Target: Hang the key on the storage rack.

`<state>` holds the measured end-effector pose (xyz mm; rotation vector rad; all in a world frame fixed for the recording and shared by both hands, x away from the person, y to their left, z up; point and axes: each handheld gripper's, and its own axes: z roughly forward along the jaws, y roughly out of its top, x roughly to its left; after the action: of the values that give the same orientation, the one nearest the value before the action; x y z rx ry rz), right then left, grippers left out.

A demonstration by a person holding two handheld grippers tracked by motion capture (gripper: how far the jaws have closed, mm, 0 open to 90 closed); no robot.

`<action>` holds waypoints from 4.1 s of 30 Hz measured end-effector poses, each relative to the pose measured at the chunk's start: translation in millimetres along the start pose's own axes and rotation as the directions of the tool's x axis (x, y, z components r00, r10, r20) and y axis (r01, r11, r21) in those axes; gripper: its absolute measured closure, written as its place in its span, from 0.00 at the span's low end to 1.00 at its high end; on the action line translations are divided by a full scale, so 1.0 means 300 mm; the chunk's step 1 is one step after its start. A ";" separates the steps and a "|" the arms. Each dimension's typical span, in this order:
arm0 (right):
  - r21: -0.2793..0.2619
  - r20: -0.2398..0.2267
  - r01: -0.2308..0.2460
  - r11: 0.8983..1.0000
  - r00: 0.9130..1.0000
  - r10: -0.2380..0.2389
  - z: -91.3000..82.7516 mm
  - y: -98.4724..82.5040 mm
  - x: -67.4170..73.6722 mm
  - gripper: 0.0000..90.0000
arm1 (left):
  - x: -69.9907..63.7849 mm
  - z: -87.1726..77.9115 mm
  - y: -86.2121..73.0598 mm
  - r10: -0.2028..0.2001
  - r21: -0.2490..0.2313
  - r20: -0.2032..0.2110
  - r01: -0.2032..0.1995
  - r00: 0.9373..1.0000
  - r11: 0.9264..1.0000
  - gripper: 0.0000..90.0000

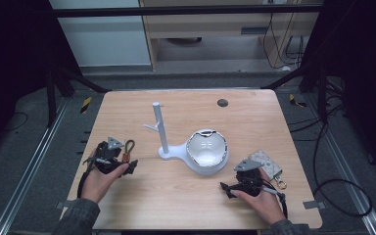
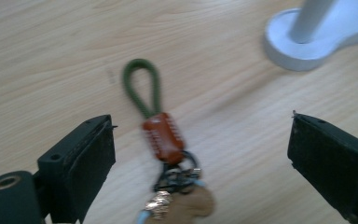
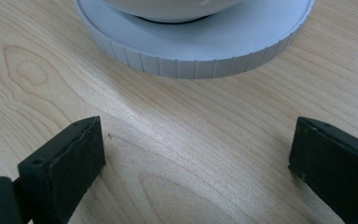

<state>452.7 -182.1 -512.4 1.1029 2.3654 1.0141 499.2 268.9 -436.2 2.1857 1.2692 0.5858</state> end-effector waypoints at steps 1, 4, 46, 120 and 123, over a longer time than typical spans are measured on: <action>0.000 0.000 0.001 1.000 1.000 -0.001 0.000 0.000 0.000 0.04 | 0.018 0.001 0.008 -0.014 0.006 -0.004 0.015 1.000 1.000 0.10; -0.001 0.000 0.002 1.000 1.000 -0.002 0.000 0.000 0.000 0.04 | 0.061 0.019 0.025 -0.058 0.040 0.000 0.058 0.998 0.998 0.17; 0.001 0.004 -0.004 1.000 1.000 0.004 -0.005 -0.005 0.004 0.04 | 0.061 0.184 0.029 -0.170 0.237 -0.004 0.166 0.985 0.957 0.65; 0.005 0.015 -0.013 1.000 1.000 0.012 -0.003 -0.005 0.006 0.02 | -0.132 -0.306 0.008 0.059 -0.281 0.152 -0.014 0.987 0.960 0.74; 0.005 0.015 -0.012 1.000 1.000 0.012 -0.003 -0.005 0.006 0.02 | -0.141 -0.314 0.013 0.063 -0.293 0.157 -0.015 0.986 0.956 0.74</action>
<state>450.4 -181.9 -512.9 1.1237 2.3533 1.0011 425.0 252.0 -366.3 1.9722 0.9870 0.5565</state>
